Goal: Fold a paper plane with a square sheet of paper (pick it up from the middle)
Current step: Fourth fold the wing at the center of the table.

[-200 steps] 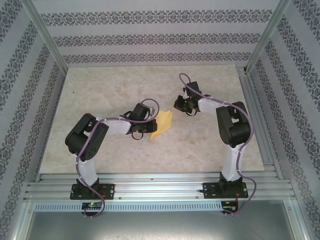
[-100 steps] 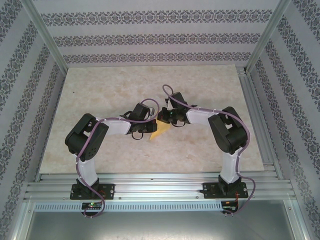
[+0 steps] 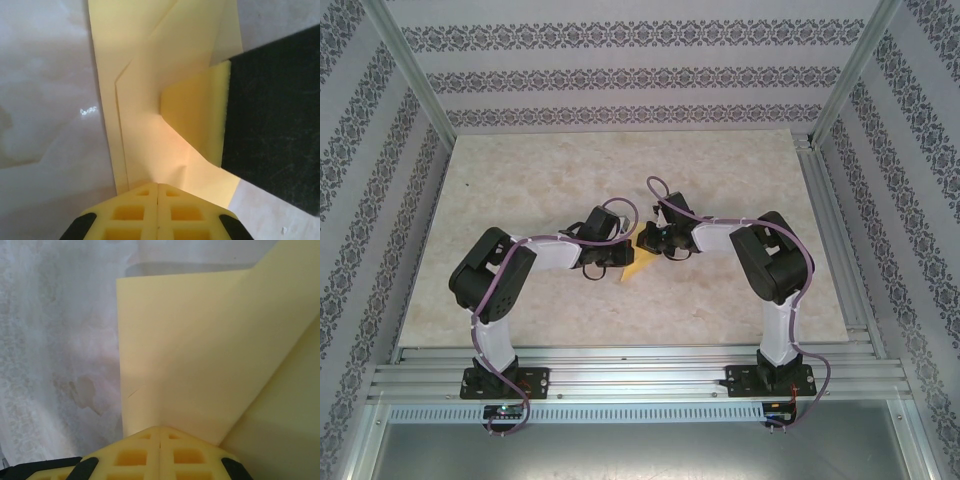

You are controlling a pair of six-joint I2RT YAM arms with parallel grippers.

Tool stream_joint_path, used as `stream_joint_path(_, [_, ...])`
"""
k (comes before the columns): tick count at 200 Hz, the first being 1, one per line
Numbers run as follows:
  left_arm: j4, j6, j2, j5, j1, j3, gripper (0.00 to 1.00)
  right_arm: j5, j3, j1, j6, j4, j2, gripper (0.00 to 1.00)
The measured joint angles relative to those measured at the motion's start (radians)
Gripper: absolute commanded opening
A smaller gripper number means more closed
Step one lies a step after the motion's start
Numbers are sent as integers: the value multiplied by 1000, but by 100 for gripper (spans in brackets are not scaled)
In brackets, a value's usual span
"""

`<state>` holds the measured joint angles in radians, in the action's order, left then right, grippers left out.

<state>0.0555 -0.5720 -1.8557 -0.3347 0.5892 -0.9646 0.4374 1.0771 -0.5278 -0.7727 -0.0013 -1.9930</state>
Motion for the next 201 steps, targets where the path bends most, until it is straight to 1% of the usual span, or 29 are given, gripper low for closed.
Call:
stream_joint_path(25, [20,-12,28,-43,0,0,19,7,-4,0,-8,16,-3,1])
stream_joint_path(52, [24,-14,47,-80,0,-6,20,10,-6,0,-15,33,-8,1])
stream_joint_path(95, [56,-11,33,-106,0,-26,19,14,-6,0,-19,50,-15,1])
stream_joint_path(126, [83,-4,0,-100,0,-40,18,14,-6,0,-19,51,-15,1])
stream_joint_path(166, [97,4,-2,-87,1,-40,18,14,-6,0,-19,50,-16,1])
stream_joint_path(201, [97,6,-2,-84,1,-34,14,14,-3,0,-19,47,-17,1])
